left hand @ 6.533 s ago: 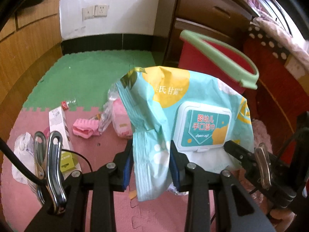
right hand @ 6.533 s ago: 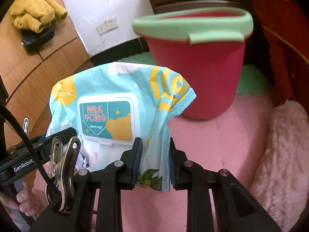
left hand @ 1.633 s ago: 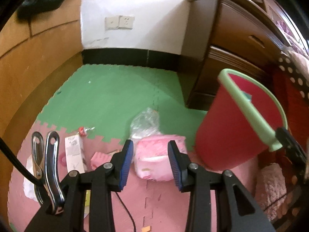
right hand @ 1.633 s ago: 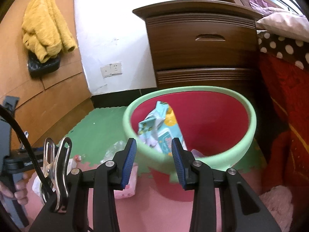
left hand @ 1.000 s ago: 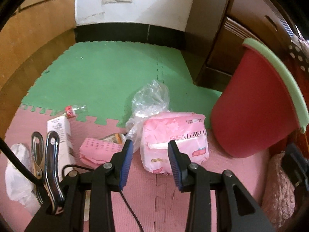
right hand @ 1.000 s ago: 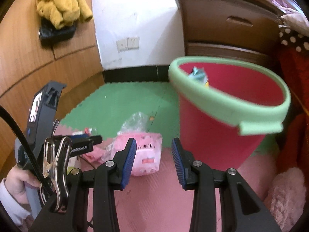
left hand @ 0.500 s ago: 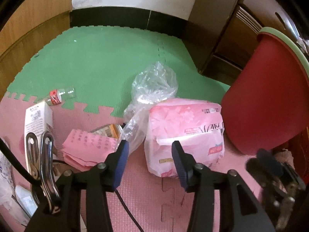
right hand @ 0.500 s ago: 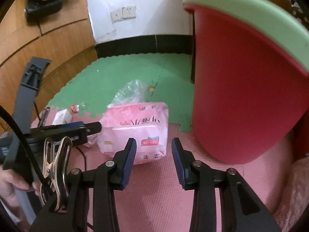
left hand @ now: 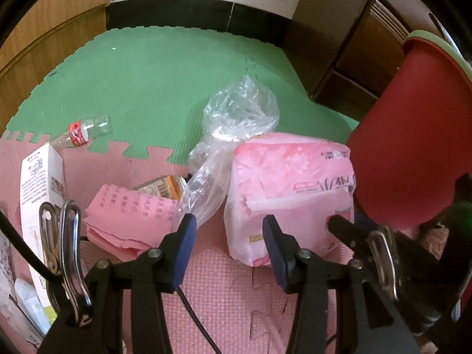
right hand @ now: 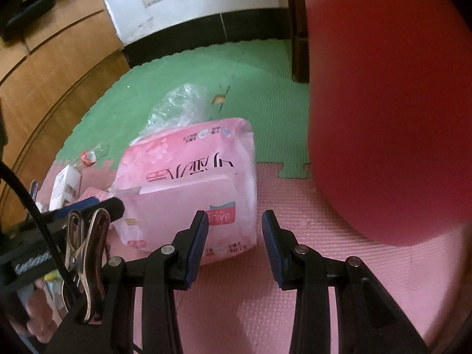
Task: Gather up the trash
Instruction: 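Withdraw the right tool and approach the pink sanitary pad pack, then close the right tool on the pink sanitary pad pack's edge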
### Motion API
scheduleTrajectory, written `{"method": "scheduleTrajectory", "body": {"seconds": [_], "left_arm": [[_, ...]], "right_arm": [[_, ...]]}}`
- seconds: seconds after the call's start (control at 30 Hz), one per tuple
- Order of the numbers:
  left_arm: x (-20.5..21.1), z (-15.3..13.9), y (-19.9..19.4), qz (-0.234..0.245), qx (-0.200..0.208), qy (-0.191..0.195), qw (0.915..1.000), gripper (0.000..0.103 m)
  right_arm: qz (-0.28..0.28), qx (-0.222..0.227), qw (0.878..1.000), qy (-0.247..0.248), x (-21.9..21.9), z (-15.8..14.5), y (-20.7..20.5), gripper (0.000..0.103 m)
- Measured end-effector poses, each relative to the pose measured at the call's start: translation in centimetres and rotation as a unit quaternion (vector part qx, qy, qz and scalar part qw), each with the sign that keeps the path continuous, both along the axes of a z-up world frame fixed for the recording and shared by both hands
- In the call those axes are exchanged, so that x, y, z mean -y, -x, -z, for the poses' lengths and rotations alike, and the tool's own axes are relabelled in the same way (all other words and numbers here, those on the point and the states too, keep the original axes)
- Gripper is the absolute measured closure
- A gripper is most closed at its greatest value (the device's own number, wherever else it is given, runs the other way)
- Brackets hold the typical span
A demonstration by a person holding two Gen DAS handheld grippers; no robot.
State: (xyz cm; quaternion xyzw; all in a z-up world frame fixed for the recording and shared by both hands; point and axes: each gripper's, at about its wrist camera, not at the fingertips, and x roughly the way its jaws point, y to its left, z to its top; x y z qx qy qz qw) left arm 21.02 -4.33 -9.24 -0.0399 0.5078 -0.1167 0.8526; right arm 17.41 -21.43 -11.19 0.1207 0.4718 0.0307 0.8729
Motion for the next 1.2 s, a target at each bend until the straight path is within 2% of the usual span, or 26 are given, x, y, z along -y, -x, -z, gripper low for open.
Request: {"method": "scheduleTrajectory", "body": {"seconds": [0.07,0.1,0.13,0.3,0.37,0.47,0.7,0.9,1.07,1.2], "left_arm": [[0.0,0.1,0.0,0.000,-0.003,-0.001,1.0000,0.055],[-0.1,0.2,0.0,-0.001,-0.005,-0.001,1.0000,0.055],[-0.1,0.2,0.0,-0.001,-0.005,0.000,1.0000,0.055],[-0.4,0.1,0.1,-0.001,-0.008,0.004,1.0000,0.055],[-0.5,0.1,0.2,0.000,-0.010,0.005,0.9999,0.055],[-0.5,0.1,0.3,0.006,-0.016,0.012,0.9998,0.055],[0.0,0.6,1.3,0.035,-0.057,0.044,0.9968,0.053],[1.7,1.1,2.2,0.071,-0.076,0.047,0.9935,0.053],[3.0,1.7,2.7,0.089,-0.096,0.056,0.9898,0.053],[3.9,2.2,3.3,0.108,-0.106,0.050,0.9872,0.053]], "right_arm": [[-0.002,-0.013,1.000,-0.019,0.0,0.7,-0.3,0.064],[-0.003,-0.019,1.000,-0.023,0.0,1.0,-0.4,0.067],[-0.004,-0.024,0.999,-0.023,-0.1,1.2,-0.4,0.075],[-0.021,-0.041,0.998,-0.031,-0.2,1.4,0.5,0.088],[-0.021,-0.051,0.998,-0.042,0.1,1.3,1.2,0.088],[-0.025,-0.070,0.995,-0.070,0.8,1.4,2.3,0.089],[-0.037,-0.093,0.994,-0.039,1.6,1.1,5.2,0.088],[-0.001,-0.065,0.997,-0.043,2.8,0.2,6.3,0.075],[-0.001,-0.041,0.999,-0.024,2.9,-0.5,6.3,0.074],[0.001,-0.043,0.999,-0.011,2.8,0.0,6.4,0.074]]}}
